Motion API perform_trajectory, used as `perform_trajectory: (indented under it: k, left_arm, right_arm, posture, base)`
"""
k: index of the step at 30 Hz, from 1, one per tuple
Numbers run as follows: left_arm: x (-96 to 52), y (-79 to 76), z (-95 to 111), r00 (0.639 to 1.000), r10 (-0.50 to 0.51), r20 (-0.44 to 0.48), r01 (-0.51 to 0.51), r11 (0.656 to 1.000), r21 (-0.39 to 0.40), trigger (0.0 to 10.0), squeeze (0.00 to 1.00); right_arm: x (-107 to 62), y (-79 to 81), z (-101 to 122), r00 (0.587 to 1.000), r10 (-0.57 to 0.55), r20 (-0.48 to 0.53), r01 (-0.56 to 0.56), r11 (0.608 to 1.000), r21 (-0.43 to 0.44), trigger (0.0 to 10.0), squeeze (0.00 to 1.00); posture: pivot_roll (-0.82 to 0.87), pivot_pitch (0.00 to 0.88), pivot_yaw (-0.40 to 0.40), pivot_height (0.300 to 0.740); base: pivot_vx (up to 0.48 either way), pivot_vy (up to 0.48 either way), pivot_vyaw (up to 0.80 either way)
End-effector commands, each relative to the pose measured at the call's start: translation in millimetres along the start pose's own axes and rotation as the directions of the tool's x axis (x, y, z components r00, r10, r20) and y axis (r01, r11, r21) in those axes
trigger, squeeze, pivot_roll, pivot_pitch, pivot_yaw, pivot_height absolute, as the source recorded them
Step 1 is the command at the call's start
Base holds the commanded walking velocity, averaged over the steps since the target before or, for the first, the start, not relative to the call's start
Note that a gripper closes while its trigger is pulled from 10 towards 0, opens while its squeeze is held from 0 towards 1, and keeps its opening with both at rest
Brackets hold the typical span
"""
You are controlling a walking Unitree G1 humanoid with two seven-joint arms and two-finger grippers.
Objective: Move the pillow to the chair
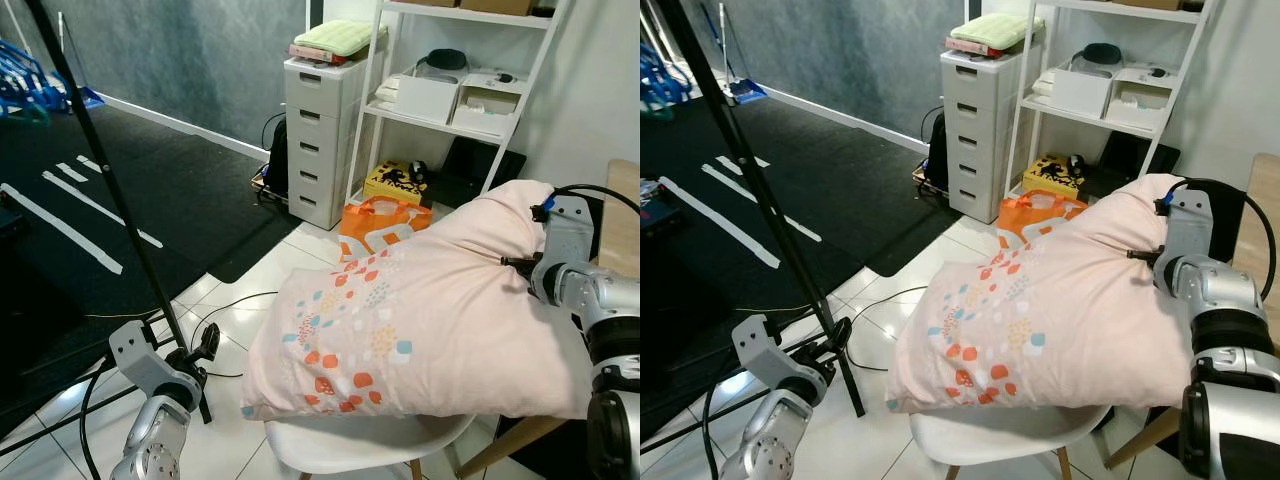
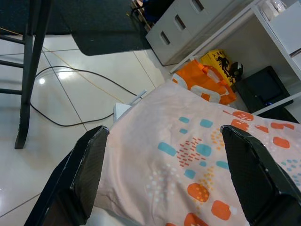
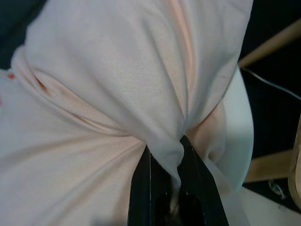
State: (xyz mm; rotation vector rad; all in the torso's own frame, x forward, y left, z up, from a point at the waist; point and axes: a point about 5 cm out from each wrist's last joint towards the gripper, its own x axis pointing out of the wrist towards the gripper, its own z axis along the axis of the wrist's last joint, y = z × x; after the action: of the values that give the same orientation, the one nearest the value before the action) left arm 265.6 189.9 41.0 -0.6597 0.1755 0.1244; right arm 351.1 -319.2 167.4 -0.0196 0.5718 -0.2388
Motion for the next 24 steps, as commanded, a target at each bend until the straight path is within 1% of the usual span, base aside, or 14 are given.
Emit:
perform_trajectory:
  k: [1, 7, 9, 11, 12, 13, 15, 16, 17, 20, 21, 22, 23, 24]
  left_arm:
    - [-2.9, 4.4, -1, 1.000, 0.018, -0.010, -0.018, 1.000, -0.002, 10.0, 0.00]
    - [-5.0, 6.8, 0, 1.000, 0.026, -0.009, -0.026, 1.000, 0.001, 10.0, 0.00]
    - [-5.8, 8.1, 1, 1.000, 0.028, -0.008, -0.028, 1.000, 0.002, 10.0, 0.00]
    - [-6.0, 8.5, 2, 1.000, 0.029, -0.008, -0.029, 1.000, 0.002, 10.0, 0.00]
    - [-6.2, 9.2, 3, 1.000, 0.030, -0.006, -0.030, 1.000, 0.003, 10.0, 0.00]
    - [-6.2, 9.2, 3, 1.000, 0.030, -0.006, -0.030, 1.000, 0.003, 10.0, 0.00]
    - [-6.4, 9.9, 4, 1.000, 0.031, -0.003, -0.031, 1.000, 0.002, 10.0, 0.00]
    - [-6.4, 9.9, 4, 1.000, 0.031, -0.003, -0.031, 1.000, 0.002, 10.0, 0.00]
    - [-6.5, 10.0, 5, 1.000, 0.031, -0.003, -0.031, 1.000, 0.002, 10.0, 0.00]
    - [-6.6, 10.1, 5, 1.000, 0.030, -0.003, -0.030, 1.000, 0.001, 10.0, 0.00]
    - [-6.9, 9.9, 5, 1.000, 0.029, -0.004, -0.029, 1.000, 0.000, 10.0, 0.00]
    - [-6.9, 9.9, 5, 1.000, 0.029, -0.004, -0.029, 1.000, 0.000, 10.0, 0.00]
    - [-7.2, 9.8, 5, 1.000, 0.028, -0.006, -0.028, 1.000, -0.001, 10.0, 0.00]
    - [-7.2, 9.8, 5, 1.000, 0.028, -0.006, -0.028, 1.000, -0.001, 10.0, 0.00]
  right_arm:
    - [1.1, -9.3, -13, 0.997, -0.048, -0.064, 0.047, 0.999, -0.024, 10.0, 0.00]
    - [1.4, -20.3, -24, 0.989, -0.100, -0.112, 0.093, 0.993, -0.070, 10.0, 0.00]
    - [0.5, -28.1, -29, 0.982, -0.139, -0.126, 0.122, 0.983, -0.139, 10.0, 0.00]
    - [0.1, -30.6, -30, 0.980, -0.153, -0.128, 0.131, 0.977, -0.166, 10.0, 0.00]
    - [-0.8, -37.0, -34, 0.972, -0.190, -0.135, 0.156, 0.961, -0.228, 10.0, 0.00]
    - [-0.8, -37.0, -34, 0.972, -0.190, -0.135, 0.156, 0.961, -0.228, 10.0, 0.00]
    - [-2.4, -46.6, -43, 0.959, -0.237, -0.156, 0.177, 0.929, -0.326, 10.0, 0.00]
    - [-2.4, -46.6, -43, 0.959, -0.237, -0.156, 0.177, 0.929, -0.326, 10.0, 0.00]
    - [-3.2, -51.7, -49, 0.950, -0.262, -0.171, 0.180, 0.905, -0.386, 10.0, 0.00]
    - [-3.7, -54.6, -52, 0.944, -0.276, -0.181, 0.179, 0.889, -0.421, 10.0, 0.00]
    - [-4.5, -58.2, -56, 0.937, -0.289, -0.195, 0.173, 0.870, -0.461, 10.0, 0.00]
    - [-4.5, -58.2, -56, 0.937, -0.289, -0.195, 0.173, 0.870, -0.461, 10.0, 0.00]
    - [-5.2, -62.0, -62, 0.930, -0.297, -0.217, 0.158, 0.856, -0.493, 10.0, 0.00]
    - [-5.2, -62.0, -62, 0.930, -0.297, -0.217, 0.158, 0.856, -0.493, 10.0, 0.00]
  posture:
    - [-0.28, 0.025, -0.028, 0.721]
    - [-0.27, 0.035, -0.027, 0.701]
    - [-0.27, 0.038, -0.024, 0.691]
    - [-0.27, 0.039, -0.024, 0.686]
    - [-0.27, 0.042, -0.023, 0.681]
    - [-0.27, 0.042, -0.023, 0.681]
    - [-0.27, 0.041, -0.022, 0.671]
    - [-0.27, 0.041, -0.022, 0.671]
    - [-0.27, 0.041, -0.023, 0.666]
    - [-0.27, 0.041, -0.023, 0.661]
    - [-0.27, 0.043, -0.023, 0.656]
    - [-0.27, 0.043, -0.023, 0.656]
    - [-0.26, 0.042, -0.023, 0.651]
    - [-0.26, 0.042, -0.023, 0.651]
  base:
    - [0.000, 0.000, 0.00]
    - [0.000, 0.000, 0.00]
    - [0.000, 0.000, 0.00]
    - [0.000, 0.000, 0.00]
    - [0.000, 0.000, 0.00]
    - [0.000, 0.000, 0.00]
    - [0.000, 0.000, 0.00]
    - [0.000, 0.000, 0.00]
    - [0.000, 0.000, 0.00]
    - [0.000, 0.000, 0.00]
    - [0.000, 0.000, 0.00]
    - [0.000, 0.000, 0.00]
    - [0.000, 0.000, 0.00]
    - [0.000, 0.000, 0.00]
